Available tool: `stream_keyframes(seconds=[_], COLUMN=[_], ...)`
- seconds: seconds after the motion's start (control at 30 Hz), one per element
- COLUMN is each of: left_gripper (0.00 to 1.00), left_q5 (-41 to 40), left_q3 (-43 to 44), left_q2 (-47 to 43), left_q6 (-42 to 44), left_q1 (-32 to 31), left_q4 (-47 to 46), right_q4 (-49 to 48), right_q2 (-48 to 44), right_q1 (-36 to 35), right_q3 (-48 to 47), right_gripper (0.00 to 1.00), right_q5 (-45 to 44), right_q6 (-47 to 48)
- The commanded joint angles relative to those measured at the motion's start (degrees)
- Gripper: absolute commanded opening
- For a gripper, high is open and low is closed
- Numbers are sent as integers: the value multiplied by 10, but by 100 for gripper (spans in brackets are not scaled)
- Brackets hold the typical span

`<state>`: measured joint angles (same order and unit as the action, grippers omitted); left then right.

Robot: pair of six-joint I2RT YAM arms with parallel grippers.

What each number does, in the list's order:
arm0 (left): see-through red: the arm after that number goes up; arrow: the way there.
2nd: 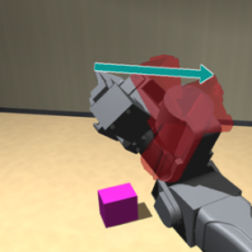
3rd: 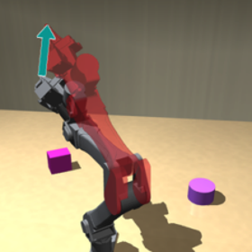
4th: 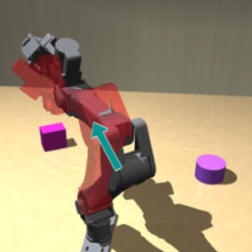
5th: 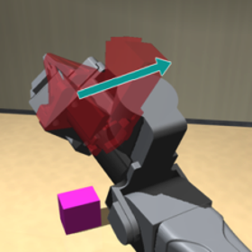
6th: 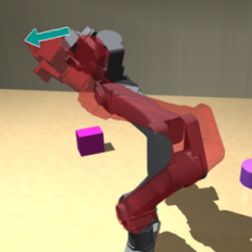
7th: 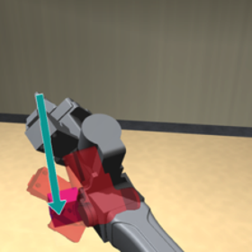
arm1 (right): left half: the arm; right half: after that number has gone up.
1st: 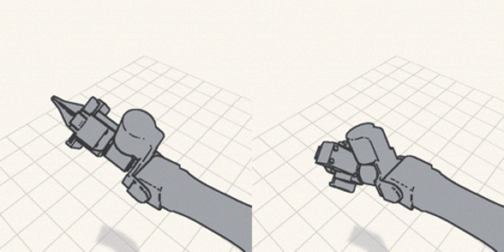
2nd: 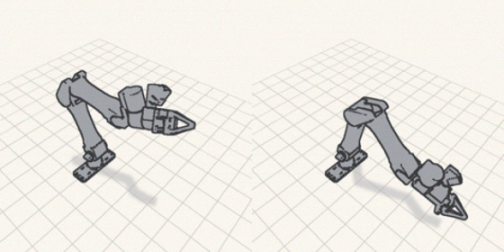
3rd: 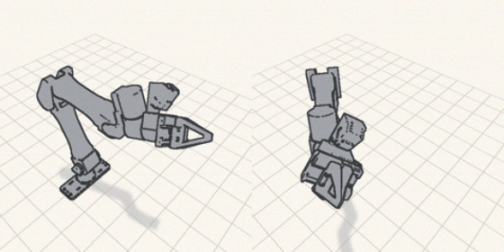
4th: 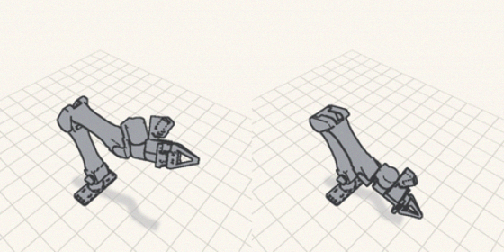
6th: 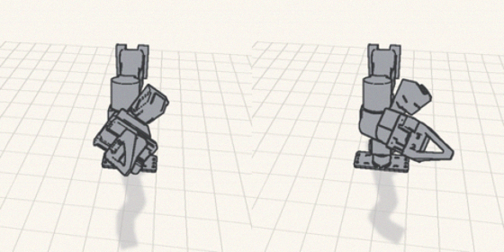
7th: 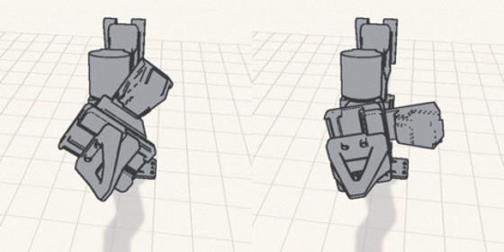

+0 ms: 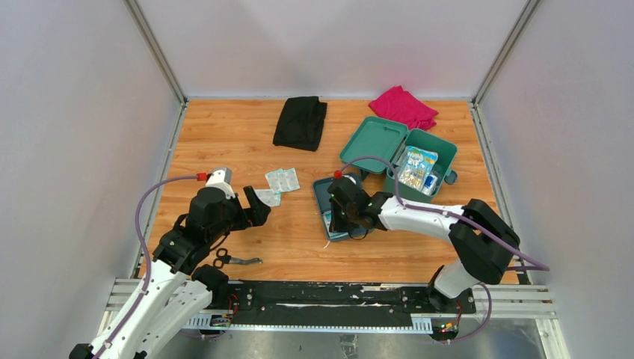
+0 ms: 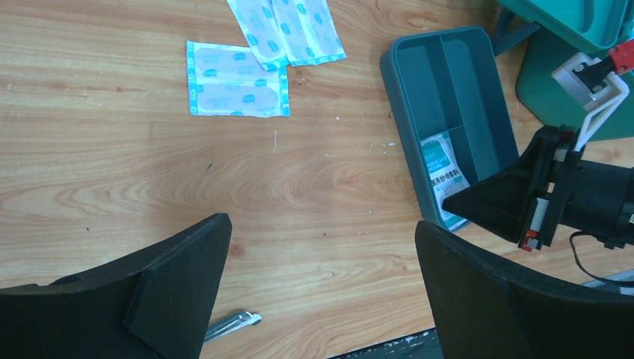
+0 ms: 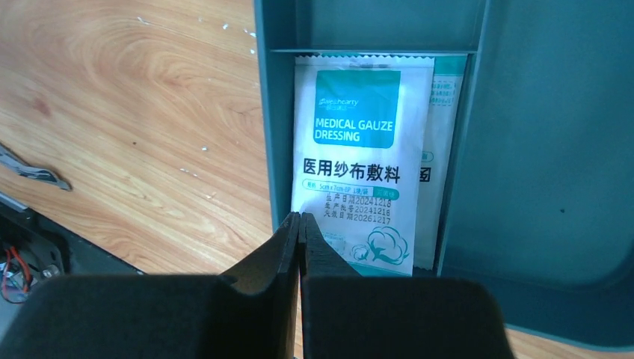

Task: Organize the medicine kit
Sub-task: Place the medical item at the medicine box compartment.

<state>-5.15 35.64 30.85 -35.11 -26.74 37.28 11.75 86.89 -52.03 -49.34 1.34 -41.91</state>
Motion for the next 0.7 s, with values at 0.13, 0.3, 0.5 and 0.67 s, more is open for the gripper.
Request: stream_keyframes(seconds=[0.13,0.3,0.5,0.67], left_gripper=[100,100,100,100], left_q5=[7,9,8,5], left_q3=[-7,-14,-18,-19], left_q2=[0,1,2,2], left_q6=[-1,-5,-10,-15], left_q1=[2,3,3,2], left_q4=[-11,-16,-15,-14], right_q4=[35,41,52,64], right_q2=[32,59,63,34], right_q1=[4,4,4,4], right_q3=[-29,-47,-64,-68], right_gripper=[1,1,1,3], right_q5=[-31,-44,-72,-77], right_q6=[10,18,25,37])
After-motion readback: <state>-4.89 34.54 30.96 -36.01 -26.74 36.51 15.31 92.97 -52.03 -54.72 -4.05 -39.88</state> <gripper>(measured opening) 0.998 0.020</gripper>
